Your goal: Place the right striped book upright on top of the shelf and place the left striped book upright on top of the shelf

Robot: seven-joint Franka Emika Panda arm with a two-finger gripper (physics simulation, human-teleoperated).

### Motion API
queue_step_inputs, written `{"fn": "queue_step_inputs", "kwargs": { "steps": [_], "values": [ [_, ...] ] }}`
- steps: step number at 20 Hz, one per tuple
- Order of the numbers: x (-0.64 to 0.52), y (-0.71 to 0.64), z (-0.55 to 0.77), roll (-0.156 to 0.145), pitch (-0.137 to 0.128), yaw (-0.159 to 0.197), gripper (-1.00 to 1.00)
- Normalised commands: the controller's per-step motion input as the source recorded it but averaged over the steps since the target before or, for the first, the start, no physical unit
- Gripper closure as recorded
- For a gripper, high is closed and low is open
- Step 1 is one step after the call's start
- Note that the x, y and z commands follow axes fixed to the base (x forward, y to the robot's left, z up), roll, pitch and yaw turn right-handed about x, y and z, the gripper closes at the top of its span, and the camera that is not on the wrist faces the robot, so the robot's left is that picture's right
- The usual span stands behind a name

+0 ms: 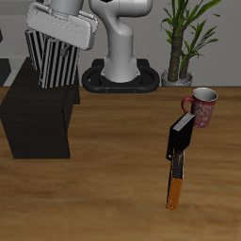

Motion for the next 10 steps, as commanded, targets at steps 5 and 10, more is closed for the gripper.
{"fn": "queue_step_inputs", "kwargs": {
  "steps": [5, 10],
  "values": [
    [0.17, -0.26, -0.07, -0.024, 0.037, -0.044, 1.0],
    [0.18, -0.1, -0.23, 0.009, 0.027, -0.008, 1.0]
  ]
}}
